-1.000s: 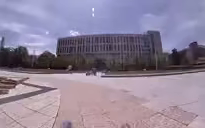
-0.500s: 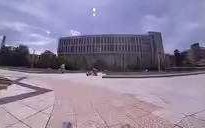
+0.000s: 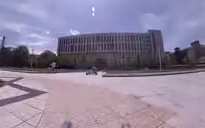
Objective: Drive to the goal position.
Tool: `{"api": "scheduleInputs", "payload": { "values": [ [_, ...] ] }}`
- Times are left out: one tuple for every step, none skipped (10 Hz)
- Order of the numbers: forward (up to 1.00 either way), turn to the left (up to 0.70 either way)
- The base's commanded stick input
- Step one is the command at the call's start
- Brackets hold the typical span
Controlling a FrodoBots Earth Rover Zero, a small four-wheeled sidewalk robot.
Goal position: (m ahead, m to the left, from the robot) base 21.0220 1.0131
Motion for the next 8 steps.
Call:
{"api": "scheduleInputs", "payload": {
  "values": [
    [0.70,0.02],
    [0.70,0.02],
    [0.70,0.03],
    [0.70,0.03],
    [0.70,0.18],
    [0.70,0.35],
    [0.70,0.35],
    [0.70,0.27]
  ]
}}
